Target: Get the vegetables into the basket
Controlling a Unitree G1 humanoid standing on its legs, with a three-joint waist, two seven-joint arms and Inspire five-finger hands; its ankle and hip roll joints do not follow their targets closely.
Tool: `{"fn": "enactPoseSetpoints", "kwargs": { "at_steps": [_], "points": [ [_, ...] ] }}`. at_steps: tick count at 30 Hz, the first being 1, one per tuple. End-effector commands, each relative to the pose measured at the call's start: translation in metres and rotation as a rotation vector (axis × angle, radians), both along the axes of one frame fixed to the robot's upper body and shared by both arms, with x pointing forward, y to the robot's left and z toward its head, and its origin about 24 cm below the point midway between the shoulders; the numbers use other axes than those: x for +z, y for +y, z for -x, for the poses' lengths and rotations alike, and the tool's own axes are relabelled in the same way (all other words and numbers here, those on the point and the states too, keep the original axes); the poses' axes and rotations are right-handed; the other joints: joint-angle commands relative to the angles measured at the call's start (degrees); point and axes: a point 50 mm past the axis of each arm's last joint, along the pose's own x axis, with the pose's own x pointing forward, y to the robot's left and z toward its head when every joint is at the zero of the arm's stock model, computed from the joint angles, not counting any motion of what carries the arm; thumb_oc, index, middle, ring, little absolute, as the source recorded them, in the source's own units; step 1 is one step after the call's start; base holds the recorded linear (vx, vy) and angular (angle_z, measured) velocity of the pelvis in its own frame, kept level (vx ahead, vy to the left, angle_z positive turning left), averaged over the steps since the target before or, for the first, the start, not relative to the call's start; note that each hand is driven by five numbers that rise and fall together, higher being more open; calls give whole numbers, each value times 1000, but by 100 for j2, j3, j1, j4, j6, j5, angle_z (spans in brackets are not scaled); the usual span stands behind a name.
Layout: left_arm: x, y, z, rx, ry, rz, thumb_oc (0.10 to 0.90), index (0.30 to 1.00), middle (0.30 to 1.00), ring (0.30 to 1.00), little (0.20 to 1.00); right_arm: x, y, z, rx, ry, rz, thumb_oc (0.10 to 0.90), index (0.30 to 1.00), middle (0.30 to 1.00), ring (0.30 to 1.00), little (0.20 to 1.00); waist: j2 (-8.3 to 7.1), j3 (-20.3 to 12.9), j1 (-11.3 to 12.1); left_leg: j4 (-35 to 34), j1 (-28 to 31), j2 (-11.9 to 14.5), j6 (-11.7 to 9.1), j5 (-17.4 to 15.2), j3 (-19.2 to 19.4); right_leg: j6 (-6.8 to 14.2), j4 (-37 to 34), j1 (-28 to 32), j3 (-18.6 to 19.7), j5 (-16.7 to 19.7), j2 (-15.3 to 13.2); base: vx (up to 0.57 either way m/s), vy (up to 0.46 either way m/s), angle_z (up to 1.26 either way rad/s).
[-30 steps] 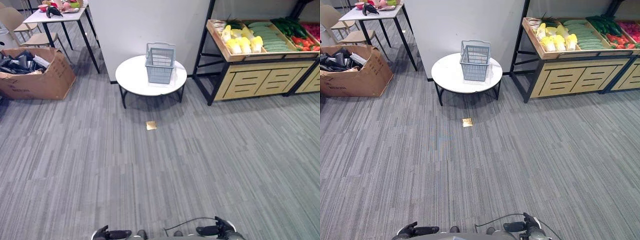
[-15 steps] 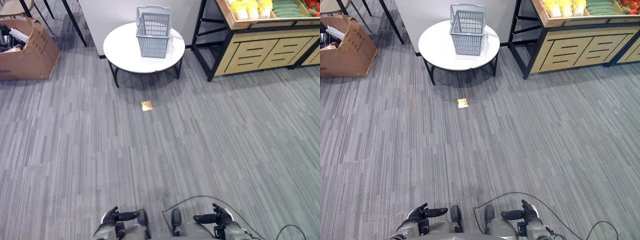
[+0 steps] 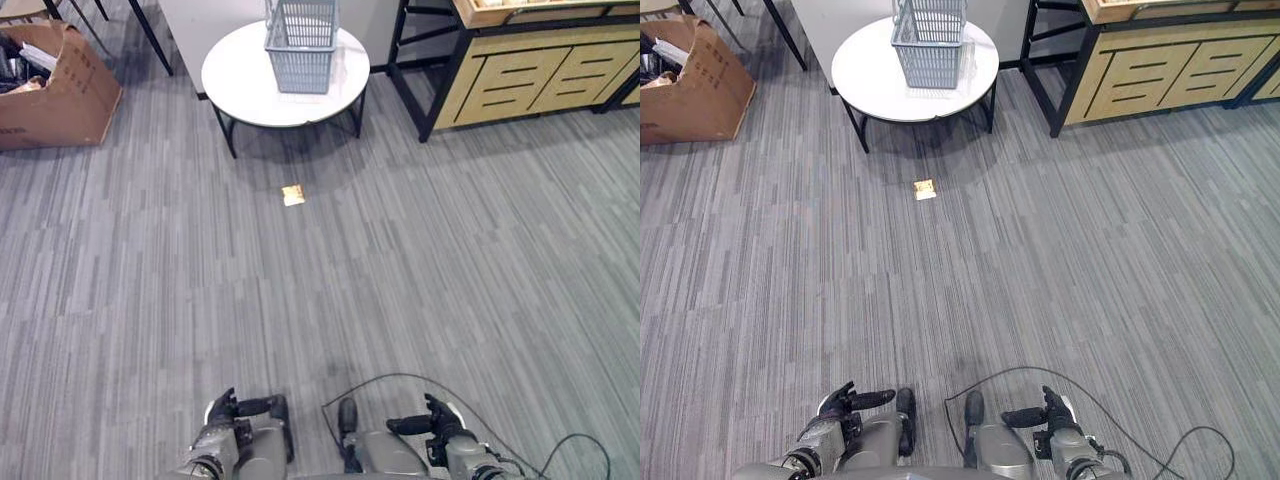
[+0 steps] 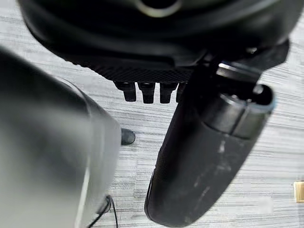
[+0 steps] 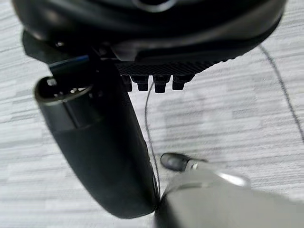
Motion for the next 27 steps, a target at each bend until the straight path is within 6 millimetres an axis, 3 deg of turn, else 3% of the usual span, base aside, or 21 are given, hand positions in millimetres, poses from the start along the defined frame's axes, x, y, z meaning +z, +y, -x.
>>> {"fn": "enactPoseSetpoints", "kwargs": {
  "at_steps": [1,4,11,13,18,19,22,23,25,26,27],
  "points": [
    [-6,-7,16,62,5,12,900,1000,1000,1000,1000,-7,-11,32,-19,86,41,900,1000,1000,1000,1000,158,-99,114,-368,-258,390,36,487,55,490,226,367,331,-160,-283,363,261,-11],
    [-8,-5,23,69,22,14,900,1000,1000,1000,1000,-8,-13,36,-20,103,43,900,1000,1000,1000,1000,182,-165,195,-448,-228,397,-30,553,97,552,190,631,505,-239,-305,277,237,-42],
    [-13,5,39,-12,120,-76,900,1000,1000,1000,1000,-11,-10,47,-27,139,62,900,1000,1000,1000,1000,110,-411,131,-828,403,70,363,247,592,870,534,644,716,-167,-616,195,301,-54],
    [-13,2,38,-24,110,-59,900,1000,1000,1000,1000,-11,-4,43,-9,132,53,900,1000,1000,1000,1000,31,-434,150,-617,394,-129,547,-31,693,975,713,578,825,127,-771,149,275,-11],
    [-13,0,39,-24,105,-40,900,1000,1000,1000,1000,-10,3,34,8,105,40,900,1000,1000,1000,1000,-35,-486,194,-525,436,-375,741,-272,763,1082,880,514,896,575,-928,125,222,-8],
    [-13,2,38,-4,94,-36,900,1000,1000,1000,1000,-8,6,25,18,79,41,900,1000,1000,1000,1000,-7,-459,248,-595,529,-425,836,-358,829,1096,1334,281,768,777,-959,59,170,0],
    [-12,3,37,6,89,-31,900,1000,1000,1000,1000,-7,6,21,19,64,44,900,1000,1000,1000,1000,38,-421,272,-676,684,-451,917,-439,844,1052,1797,98,571,779,-963,97,204,-26],
    [-12,5,37,22,88,-27,900,1000,1000,1000,1000,-7,7,20,19,59,49,900,1000,1000,1000,1000,65,-401,260,-750,897,-492,956,-536,868,1036,2052,-32,277,784,-990,157,153,-28],
    [-11,6,34,37,83,-18,900,1000,1000,1000,1000,-6,9,17,22,51,45,900,1000,1000,1000,1000,152,-314,172,-920,1235,-452,928,-605,821,943,1851,-525,-67,544,-908,286,79,-12],
    [-12,5,35,37,91,-18,900,1000,1000,1000,1000,-6,10,14,20,42,45,900,1000,1000,1000,1000,152,-231,90,-953,1450,-469,858,-728,727,1014,1134,-718,-162,619,-949,299,-76,9],
    [-12,4,36,39,91,-16,900,1000,1000,1000,1000,-5,10,13,20,40,43,900,1000,1000,1000,1000,141,-197,63,-926,1507,-482,838,-780,696,1055,948,-744,-146,711,-971,268,-108,29]
  ]
}}
